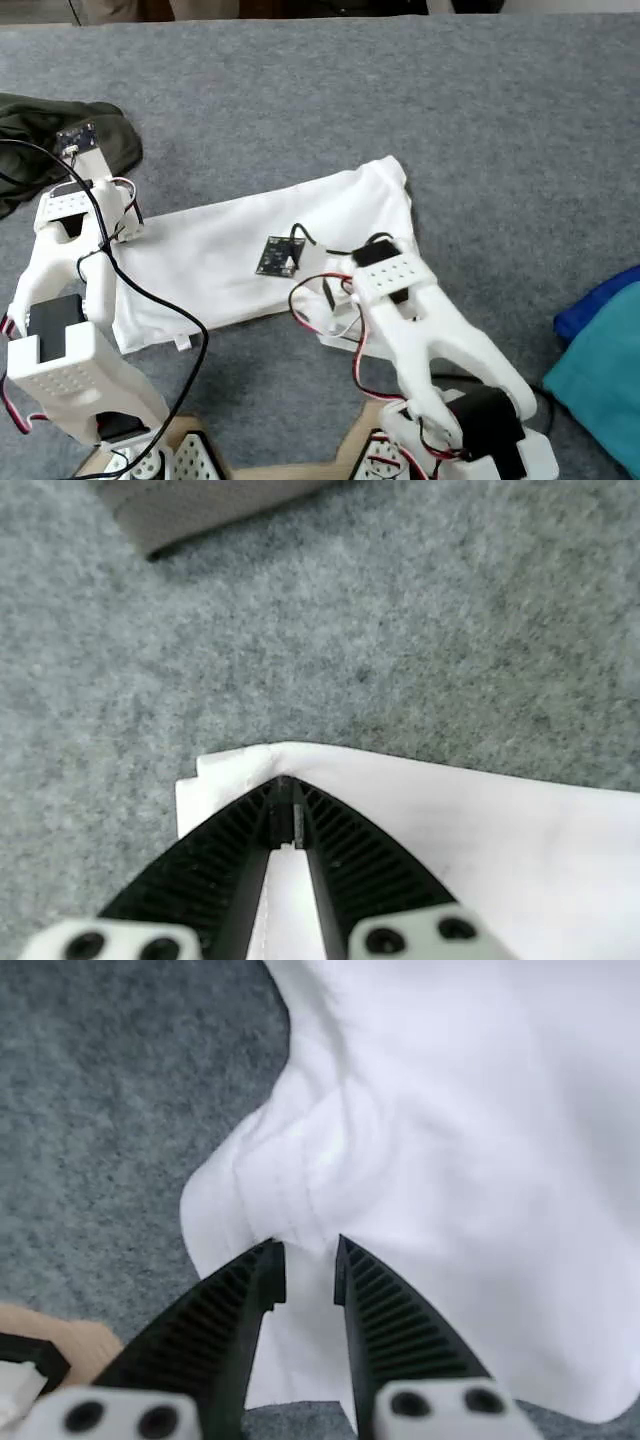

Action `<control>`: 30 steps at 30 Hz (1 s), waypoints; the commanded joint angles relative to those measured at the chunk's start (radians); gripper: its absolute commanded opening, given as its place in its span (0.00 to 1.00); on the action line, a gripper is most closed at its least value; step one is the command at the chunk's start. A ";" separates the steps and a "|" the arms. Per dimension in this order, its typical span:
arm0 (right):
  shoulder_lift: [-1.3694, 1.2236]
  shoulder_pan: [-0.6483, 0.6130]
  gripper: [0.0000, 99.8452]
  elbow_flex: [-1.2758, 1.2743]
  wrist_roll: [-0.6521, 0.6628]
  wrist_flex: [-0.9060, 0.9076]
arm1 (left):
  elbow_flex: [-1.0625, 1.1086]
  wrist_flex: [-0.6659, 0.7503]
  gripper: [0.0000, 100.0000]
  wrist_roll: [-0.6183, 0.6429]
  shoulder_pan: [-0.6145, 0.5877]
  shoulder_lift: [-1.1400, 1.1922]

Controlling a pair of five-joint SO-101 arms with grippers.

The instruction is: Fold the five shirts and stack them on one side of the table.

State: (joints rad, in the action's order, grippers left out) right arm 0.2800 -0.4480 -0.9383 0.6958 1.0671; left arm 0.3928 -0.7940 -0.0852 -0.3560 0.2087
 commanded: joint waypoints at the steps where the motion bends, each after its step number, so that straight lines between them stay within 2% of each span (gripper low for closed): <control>1: -0.008 -0.019 0.11 0.035 -0.020 -0.011 | -0.052 0.025 0.02 0.002 -0.011 -0.002; 7: -0.008 -0.018 0.11 0.004 -0.026 -0.071 | -0.052 0.025 0.02 0.002 -0.011 -0.002; 11: -0.008 -0.015 0.00 -0.030 -0.028 -0.094 | -0.052 0.025 0.02 0.002 -0.011 -0.002; 16: -0.002 -0.013 0.01 -0.031 -0.054 -0.087 | -0.052 0.025 0.02 0.002 -0.011 -0.002; 22: 0.008 -0.013 0.01 0.012 -0.054 0.000 | -0.052 0.025 0.02 0.002 -0.011 -0.002; 30: 0.162 -0.013 0.01 0.019 -0.054 0.100 | -0.052 0.025 0.02 0.000 -0.011 -0.002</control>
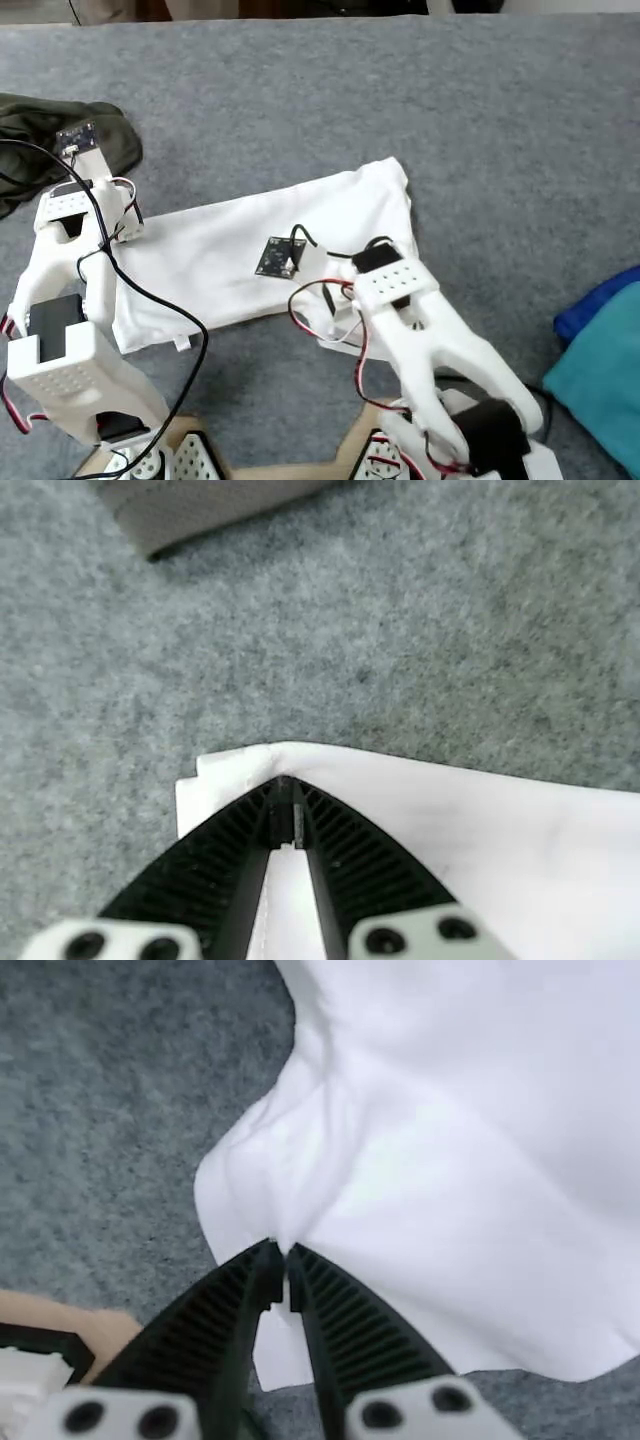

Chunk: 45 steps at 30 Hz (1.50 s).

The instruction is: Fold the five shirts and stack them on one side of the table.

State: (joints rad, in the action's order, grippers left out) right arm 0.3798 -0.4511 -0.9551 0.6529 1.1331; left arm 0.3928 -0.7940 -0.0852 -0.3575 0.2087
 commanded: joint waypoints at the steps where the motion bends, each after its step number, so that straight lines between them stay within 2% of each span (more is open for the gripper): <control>1: 0.071 -0.010 0.01 0.036 -0.011 0.041 | -0.052 0.025 0.02 0.000 -0.009 -0.002; 11: 0.128 -0.013 0.01 0.073 -0.011 0.132 | -0.052 0.025 0.02 0.000 -0.009 -0.002; 22: 0.125 -0.048 0.01 0.064 -0.011 0.135 | -0.052 0.025 0.02 0.000 -0.009 -0.002; 29: 0.125 -0.085 0.01 -0.042 -0.011 0.037 | -0.052 0.025 0.02 0.000 -0.009 -0.002; 32: 0.127 -0.085 0.08 -0.053 -0.012 0.029 | -0.052 0.025 0.02 0.000 -0.009 -0.002; 35: 0.131 -0.056 0.18 -0.050 -0.008 0.031 | -0.052 0.025 0.02 0.000 -0.009 -0.002; 37: 0.133 -0.018 0.22 -0.031 -0.005 0.041 | -0.052 0.025 0.02 0.000 -0.009 -0.002; 42: 0.150 0.127 0.22 0.148 0.040 0.141 | -0.048 0.025 0.02 0.002 -0.009 -0.002; 45: 0.183 0.208 0.16 0.348 0.038 0.121 | -0.034 0.003 0.02 0.006 -0.014 -0.008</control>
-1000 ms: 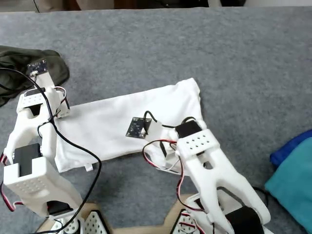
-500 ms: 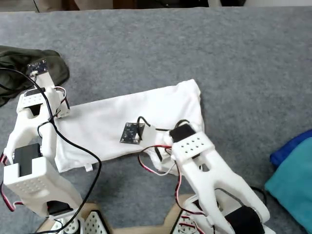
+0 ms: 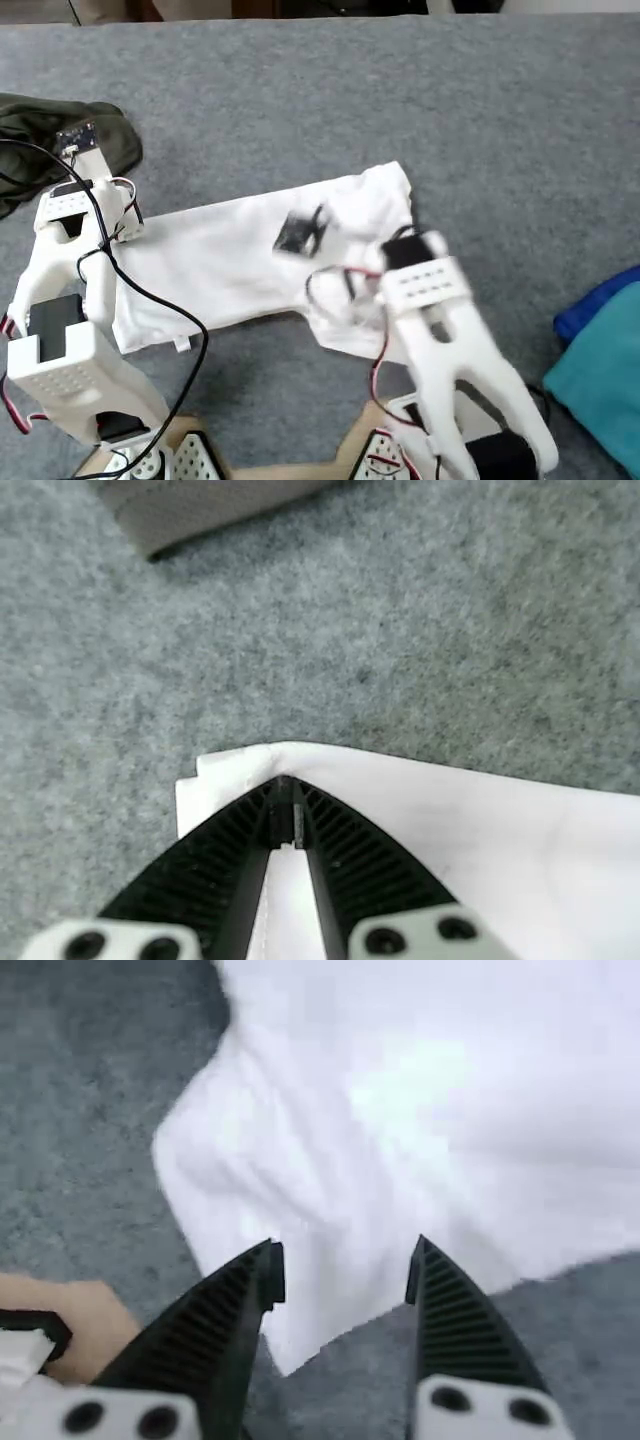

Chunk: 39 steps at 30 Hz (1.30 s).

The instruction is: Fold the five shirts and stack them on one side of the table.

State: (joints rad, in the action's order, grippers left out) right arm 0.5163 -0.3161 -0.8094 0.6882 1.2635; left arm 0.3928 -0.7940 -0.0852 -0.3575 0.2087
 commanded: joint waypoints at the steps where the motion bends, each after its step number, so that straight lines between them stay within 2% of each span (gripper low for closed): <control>1: 0.028 0.074 0.12 0.245 0.003 -0.028 | -0.028 0.000 0.02 0.006 -0.014 -0.010; 4: -0.094 0.077 0.00 0.337 -0.018 -0.084 | -0.026 0.002 0.02 0.006 -0.011 -0.010; 11: -0.472 0.124 0.02 0.630 -0.025 -0.178 | -0.029 0.003 0.02 0.005 -0.011 -0.010; 18: -0.898 0.174 0.02 1.044 -0.066 -0.173 | -0.029 0.005 0.02 0.003 -0.011 -0.010; 28: -1.353 0.185 0.01 1.593 -0.198 0.118 | -0.025 0.023 0.02 0.002 -0.011 -0.010; 36: -1.613 0.269 0.01 1.929 -0.221 0.279 | -0.026 0.023 0.02 0.002 -0.011 -0.010; 39: -1.647 0.251 0.01 2.063 -0.216 0.354 | -0.023 0.023 0.02 0.002 -0.017 -0.010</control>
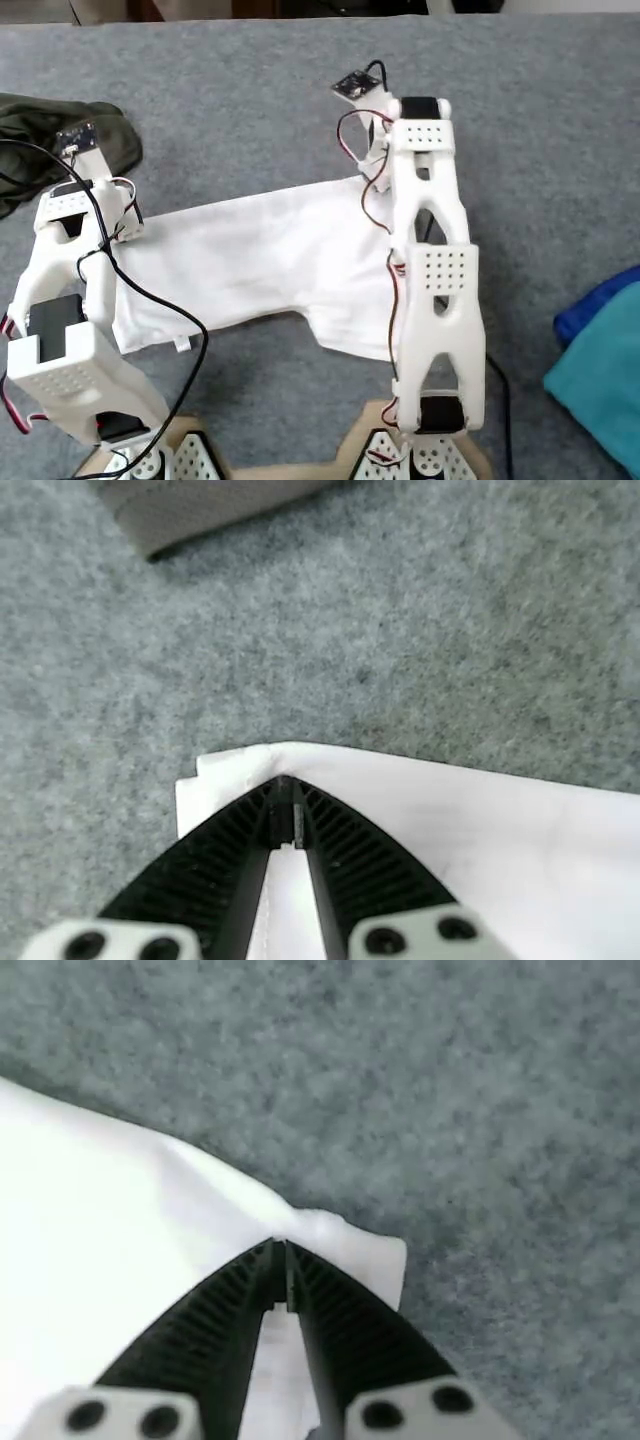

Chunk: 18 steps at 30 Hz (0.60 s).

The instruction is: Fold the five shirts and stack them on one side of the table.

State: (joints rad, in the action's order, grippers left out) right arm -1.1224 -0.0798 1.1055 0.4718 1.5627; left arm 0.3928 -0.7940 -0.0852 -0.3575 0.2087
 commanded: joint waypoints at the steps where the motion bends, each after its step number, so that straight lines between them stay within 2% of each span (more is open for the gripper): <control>1: -0.015 0.002 0.01 0.194 0.003 0.068 | -0.023 0.023 0.02 0.002 -0.017 -0.010; 7: -0.008 -0.028 0.01 0.288 0.071 0.074 | -0.023 0.023 0.02 0.002 -0.014 -0.010; 12: 0.012 -0.048 0.01 0.463 0.081 0.203 | -0.035 0.006 0.02 -0.017 -0.021 -0.019; 14: 0.031 -0.048 0.01 0.507 0.083 0.224 | -0.058 -0.043 0.02 -0.018 -0.021 -0.059; 18: 0.111 -0.038 0.01 0.455 0.081 0.226 | -0.037 -0.077 0.02 -0.025 0.009 -0.177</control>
State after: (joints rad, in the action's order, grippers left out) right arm -1.1254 -0.1151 1.5566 0.5455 1.7683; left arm 0.3805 -0.8554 -0.0959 -0.3590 0.1396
